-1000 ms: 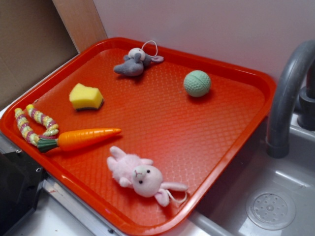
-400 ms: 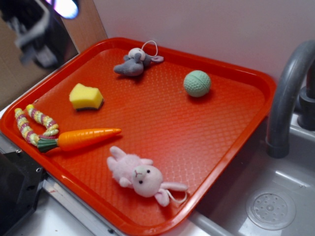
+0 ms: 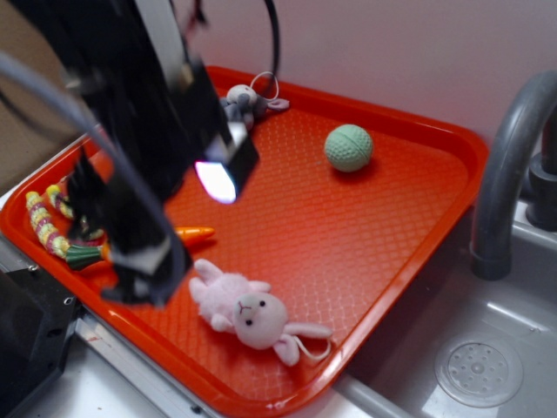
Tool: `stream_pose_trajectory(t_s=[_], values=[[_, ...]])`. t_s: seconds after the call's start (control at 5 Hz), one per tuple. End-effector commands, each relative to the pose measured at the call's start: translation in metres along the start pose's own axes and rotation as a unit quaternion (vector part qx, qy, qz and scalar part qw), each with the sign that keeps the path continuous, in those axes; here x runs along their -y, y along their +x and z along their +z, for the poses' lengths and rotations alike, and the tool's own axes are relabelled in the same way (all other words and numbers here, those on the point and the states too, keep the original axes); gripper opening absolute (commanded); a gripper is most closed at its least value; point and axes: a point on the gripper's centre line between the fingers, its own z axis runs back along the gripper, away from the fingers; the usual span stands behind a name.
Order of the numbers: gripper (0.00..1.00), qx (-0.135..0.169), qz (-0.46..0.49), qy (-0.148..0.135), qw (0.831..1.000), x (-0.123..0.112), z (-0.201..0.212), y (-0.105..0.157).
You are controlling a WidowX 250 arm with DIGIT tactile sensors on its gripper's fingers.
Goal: Grab the pink bunny.
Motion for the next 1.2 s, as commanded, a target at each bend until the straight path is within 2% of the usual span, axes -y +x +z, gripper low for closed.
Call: stream_pose_trajectory(t_s=[0.0, 0.2, 0.4, 0.6, 0.8, 1.0], values=[[1.00, -0.032, -0.012, 0.057, 0.998, 0.011, -0.036, -0.008], [1.00, -0.043, 0.007, 0.082, 0.996, 0.004, -0.054, -0.009], [1.00, -0.050, 0.010, 0.042, 0.998, -0.006, -0.072, -0.016], [1.00, -0.079, -0.019, -0.042, 0.996, -0.008, -0.089, -0.024], [0.00, -0.042, 0.034, -0.042, 0.998, -0.008, -0.091, -0.032], [0.00, -0.038, 0.103, -0.007, 0.994, -0.013, -0.071, -0.036]])
